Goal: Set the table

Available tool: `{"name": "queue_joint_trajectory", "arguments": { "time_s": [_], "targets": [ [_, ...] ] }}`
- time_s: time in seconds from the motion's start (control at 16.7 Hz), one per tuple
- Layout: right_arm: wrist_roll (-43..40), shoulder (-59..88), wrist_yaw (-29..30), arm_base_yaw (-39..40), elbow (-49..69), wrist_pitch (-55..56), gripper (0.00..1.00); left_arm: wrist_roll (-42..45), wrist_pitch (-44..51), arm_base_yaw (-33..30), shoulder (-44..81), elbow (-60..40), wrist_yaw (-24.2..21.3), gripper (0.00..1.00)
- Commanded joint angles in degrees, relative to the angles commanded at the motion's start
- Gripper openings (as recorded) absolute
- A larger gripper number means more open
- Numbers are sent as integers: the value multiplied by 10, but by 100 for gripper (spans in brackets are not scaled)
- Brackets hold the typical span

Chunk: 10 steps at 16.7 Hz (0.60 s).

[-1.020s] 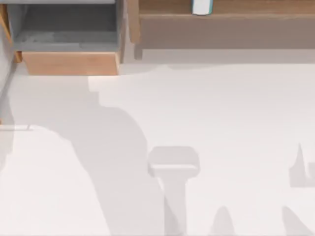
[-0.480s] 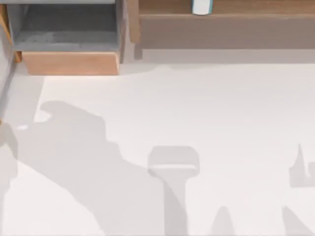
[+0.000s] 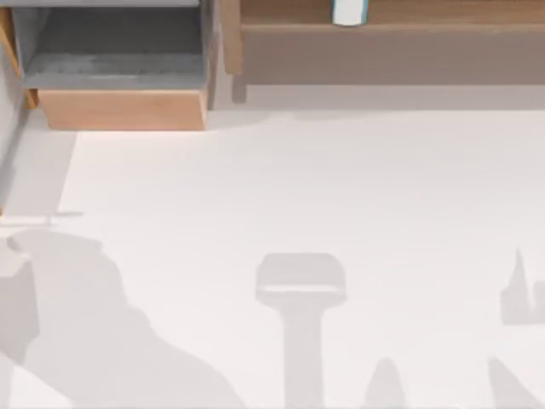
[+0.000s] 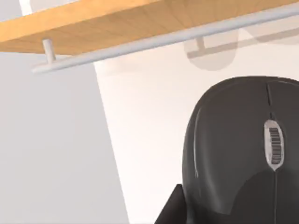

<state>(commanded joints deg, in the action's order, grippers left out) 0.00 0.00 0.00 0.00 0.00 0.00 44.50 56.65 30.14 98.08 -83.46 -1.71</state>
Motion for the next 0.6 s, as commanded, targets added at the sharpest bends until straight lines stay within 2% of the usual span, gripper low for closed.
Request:
{"name": "queue_joint_trajectory", "arguments": {
  "time_s": [0.6],
  "targets": [
    [0, 0, 0, 0, 0, 0, 100, -102, -113, 33, -69, 298, -13, 0]
  ]
}}
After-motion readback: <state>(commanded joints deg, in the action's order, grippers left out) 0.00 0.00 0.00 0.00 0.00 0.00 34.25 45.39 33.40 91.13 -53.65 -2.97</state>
